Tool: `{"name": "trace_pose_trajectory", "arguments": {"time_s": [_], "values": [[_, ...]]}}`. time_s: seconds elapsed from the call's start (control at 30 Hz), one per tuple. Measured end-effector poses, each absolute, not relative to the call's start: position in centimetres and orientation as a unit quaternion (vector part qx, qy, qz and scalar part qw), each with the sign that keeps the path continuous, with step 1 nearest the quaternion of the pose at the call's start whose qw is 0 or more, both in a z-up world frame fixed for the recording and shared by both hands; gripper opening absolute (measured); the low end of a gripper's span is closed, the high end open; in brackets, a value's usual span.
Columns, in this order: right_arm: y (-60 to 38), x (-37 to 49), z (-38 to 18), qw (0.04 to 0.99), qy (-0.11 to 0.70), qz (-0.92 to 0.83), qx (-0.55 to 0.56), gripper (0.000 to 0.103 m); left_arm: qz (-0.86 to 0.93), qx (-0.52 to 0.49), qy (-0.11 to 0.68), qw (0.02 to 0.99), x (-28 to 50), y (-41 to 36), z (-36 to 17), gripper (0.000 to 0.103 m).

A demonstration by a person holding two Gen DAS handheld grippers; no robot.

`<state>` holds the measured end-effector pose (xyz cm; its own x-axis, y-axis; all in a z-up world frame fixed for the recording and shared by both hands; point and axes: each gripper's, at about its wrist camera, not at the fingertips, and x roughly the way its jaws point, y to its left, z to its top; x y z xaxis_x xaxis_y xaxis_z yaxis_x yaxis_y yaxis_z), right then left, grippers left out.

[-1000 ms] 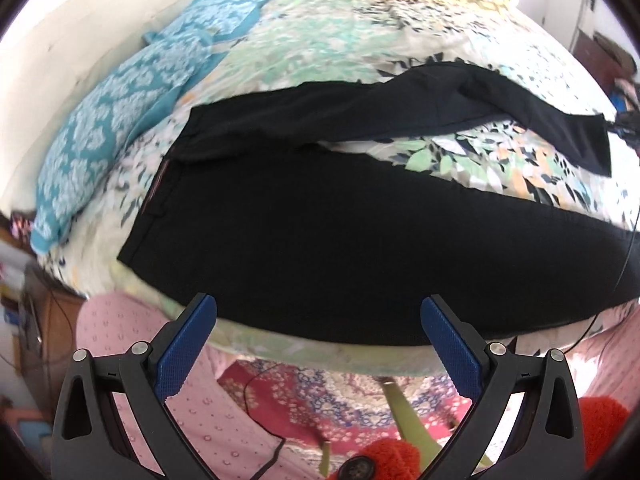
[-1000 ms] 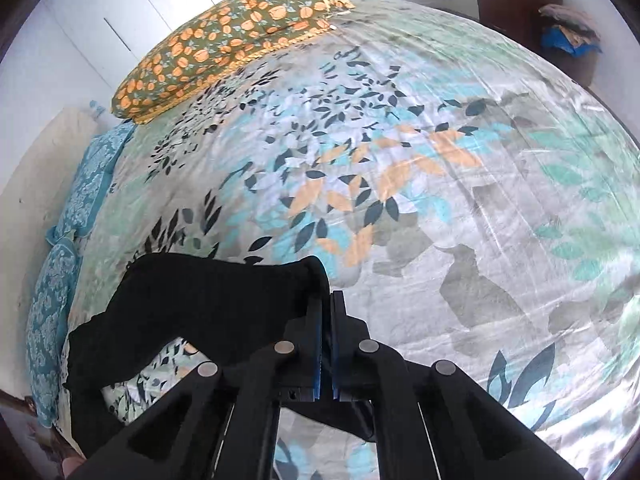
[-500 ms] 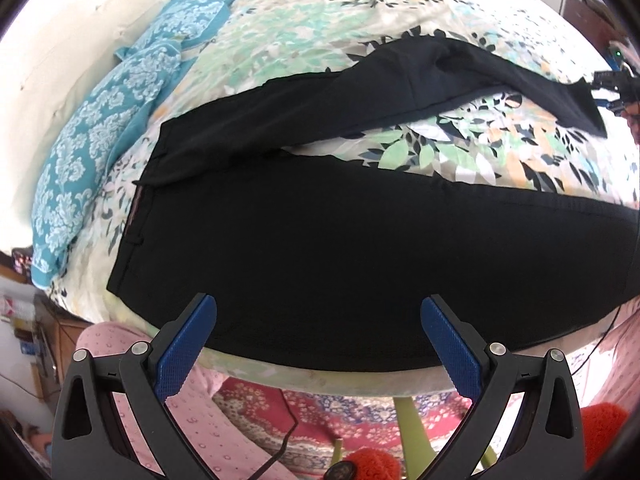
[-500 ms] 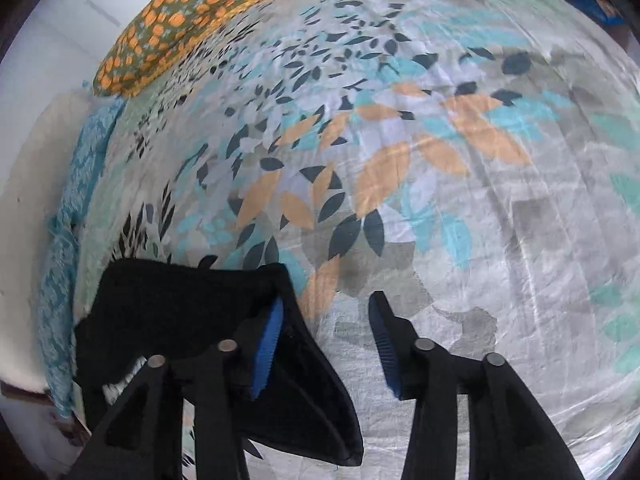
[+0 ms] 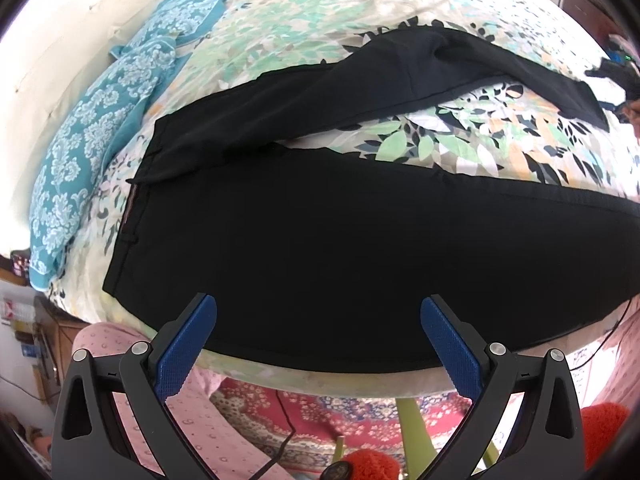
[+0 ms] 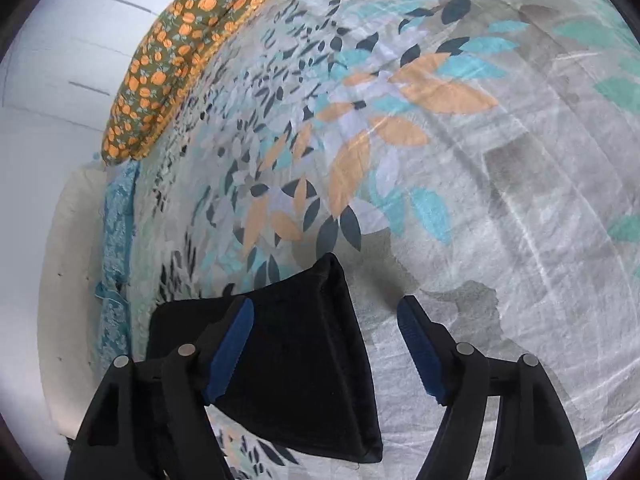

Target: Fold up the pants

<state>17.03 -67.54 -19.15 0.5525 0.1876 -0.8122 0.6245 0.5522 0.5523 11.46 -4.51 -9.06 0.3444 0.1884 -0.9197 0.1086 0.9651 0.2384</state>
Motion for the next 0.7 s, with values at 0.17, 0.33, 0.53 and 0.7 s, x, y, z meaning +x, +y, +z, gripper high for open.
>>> {"name": "trace_pose_trajectory", "arguments": {"time_s": [0.17, 0.33, 0.53, 0.7], "values": [[-64.5, 20.9, -17.0, 0.786, 0.524, -0.135, 0.297, 0.004, 0.032, 0.127, 0.571, 0.81, 11.6, -4.1, -9.0, 0.102], [-63.3, 26.1, -7.2, 0.853, 0.484, -0.182, 0.066, 0.004, 0.034, 0.115, 0.575, 0.809, 12.3, -3.9, -9.6, 0.102], [-63.4, 33.8, -6.4, 0.838, 0.499, -0.201, -0.088, 0.004, 0.013, 0.127, 0.566, 0.815, 12.9, -5.7, -9.6, 0.102], [-65.0, 32.1, -15.2, 0.772, 0.597, -0.215, -0.036, 0.004, 0.009, 0.147, 0.562, 0.814, 13.1, -6.2, -9.5, 0.102]]}}
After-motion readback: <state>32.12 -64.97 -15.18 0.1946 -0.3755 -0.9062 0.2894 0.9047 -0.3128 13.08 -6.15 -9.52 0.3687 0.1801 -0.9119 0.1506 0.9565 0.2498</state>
